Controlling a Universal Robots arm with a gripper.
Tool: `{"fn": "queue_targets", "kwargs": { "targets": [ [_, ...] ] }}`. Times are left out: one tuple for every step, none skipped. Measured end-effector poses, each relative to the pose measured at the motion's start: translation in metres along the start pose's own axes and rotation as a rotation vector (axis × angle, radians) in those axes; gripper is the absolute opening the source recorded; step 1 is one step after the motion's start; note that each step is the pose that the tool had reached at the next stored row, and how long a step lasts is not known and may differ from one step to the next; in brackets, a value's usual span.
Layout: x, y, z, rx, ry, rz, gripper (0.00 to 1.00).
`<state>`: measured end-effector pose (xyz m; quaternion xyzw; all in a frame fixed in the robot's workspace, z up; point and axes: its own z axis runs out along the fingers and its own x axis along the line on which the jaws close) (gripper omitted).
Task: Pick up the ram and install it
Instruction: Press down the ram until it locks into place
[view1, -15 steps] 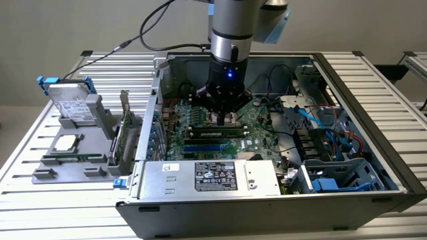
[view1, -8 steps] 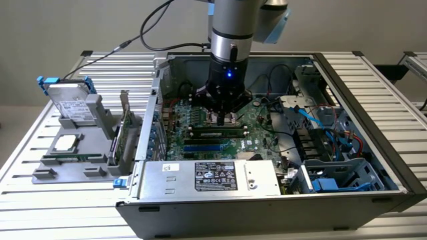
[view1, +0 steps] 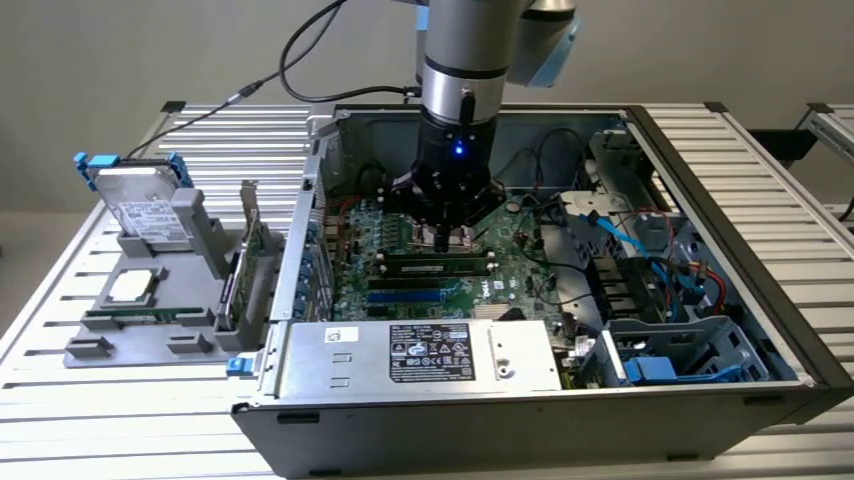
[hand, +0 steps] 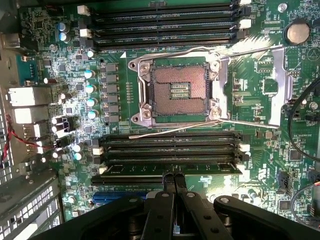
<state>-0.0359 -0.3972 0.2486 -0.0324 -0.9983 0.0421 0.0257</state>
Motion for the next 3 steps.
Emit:
{"fn": "queue_targets", "kwargs": {
  "targets": [
    [0.0,0.0,0.0,0.0,0.0,0.0,0.1],
    [0.0,0.0,0.0,0.0,0.0,0.0,0.1],
    [0.0,0.0,0.0,-0.0001,0.0,0.0,0.1]
  ]
}}
